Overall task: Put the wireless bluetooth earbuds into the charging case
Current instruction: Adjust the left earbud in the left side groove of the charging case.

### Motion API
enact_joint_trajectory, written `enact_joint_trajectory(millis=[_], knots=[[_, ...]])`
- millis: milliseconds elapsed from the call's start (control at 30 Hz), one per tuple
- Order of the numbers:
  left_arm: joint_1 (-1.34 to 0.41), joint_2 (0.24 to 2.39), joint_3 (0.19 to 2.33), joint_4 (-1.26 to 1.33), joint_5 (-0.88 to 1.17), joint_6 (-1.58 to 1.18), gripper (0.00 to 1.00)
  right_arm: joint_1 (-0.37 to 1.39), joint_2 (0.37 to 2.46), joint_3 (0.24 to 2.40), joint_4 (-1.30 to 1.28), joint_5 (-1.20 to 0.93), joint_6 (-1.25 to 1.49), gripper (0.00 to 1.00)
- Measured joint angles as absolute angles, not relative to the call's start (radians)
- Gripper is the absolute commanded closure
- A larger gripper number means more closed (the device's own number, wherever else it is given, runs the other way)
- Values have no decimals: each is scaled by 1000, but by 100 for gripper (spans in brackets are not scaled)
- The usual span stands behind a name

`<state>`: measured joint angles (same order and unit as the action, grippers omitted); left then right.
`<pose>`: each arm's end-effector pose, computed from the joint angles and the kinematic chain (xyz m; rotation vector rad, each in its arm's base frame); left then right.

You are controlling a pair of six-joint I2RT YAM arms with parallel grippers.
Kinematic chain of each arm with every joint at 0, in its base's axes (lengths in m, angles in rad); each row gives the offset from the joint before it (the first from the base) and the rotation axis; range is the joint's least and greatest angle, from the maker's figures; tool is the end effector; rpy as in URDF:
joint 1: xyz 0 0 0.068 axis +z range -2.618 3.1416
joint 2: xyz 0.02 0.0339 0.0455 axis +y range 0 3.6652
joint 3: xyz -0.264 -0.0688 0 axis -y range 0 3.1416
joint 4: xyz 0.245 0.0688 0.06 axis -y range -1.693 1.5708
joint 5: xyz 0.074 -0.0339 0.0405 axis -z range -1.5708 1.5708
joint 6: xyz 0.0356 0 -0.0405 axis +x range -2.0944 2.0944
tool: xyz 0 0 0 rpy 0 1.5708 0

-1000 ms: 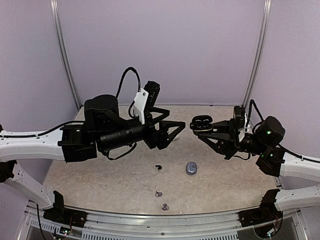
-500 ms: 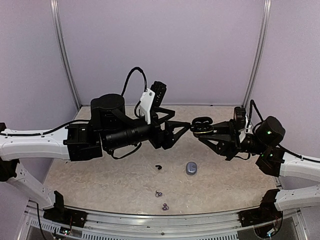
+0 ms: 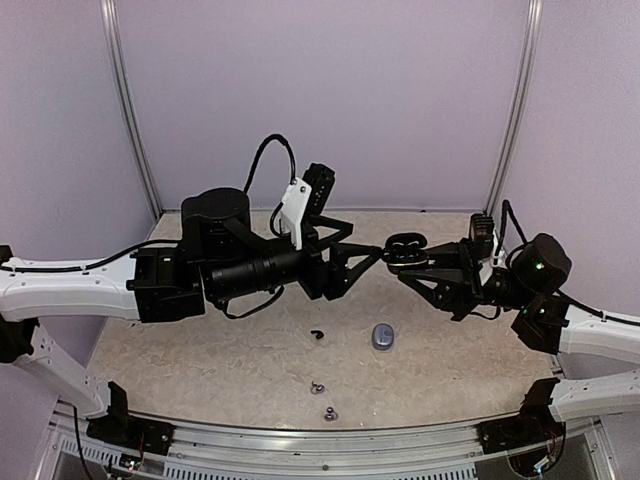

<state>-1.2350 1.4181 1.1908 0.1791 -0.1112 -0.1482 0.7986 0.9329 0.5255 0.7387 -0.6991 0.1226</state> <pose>0.1162 -0.3210 0.3724 0.8049 1.5075 -0.9640 0.1282 0.1645 0.3165 -1.0306 0.9805 1.2028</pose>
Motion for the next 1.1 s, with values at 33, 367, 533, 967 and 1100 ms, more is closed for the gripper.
enact_joint_trajectory(millis=[33,367,533,967,1100], knots=[[-1236,1418,1191,179,-110,-146,26,799,933,525,739,-699,122,100],[-1246,1372,1151,174,-70,-11,25,799,933,525,721,-701,127,100],[-1260,1288,1111,115,-17,155,30,799,925,524,691,-709,140,100],[-1365,1263,1139,-98,-47,608,48,799,958,532,567,-843,197,100],[-1368,1279,1149,-122,-66,675,53,799,982,554,524,-876,202,100]])
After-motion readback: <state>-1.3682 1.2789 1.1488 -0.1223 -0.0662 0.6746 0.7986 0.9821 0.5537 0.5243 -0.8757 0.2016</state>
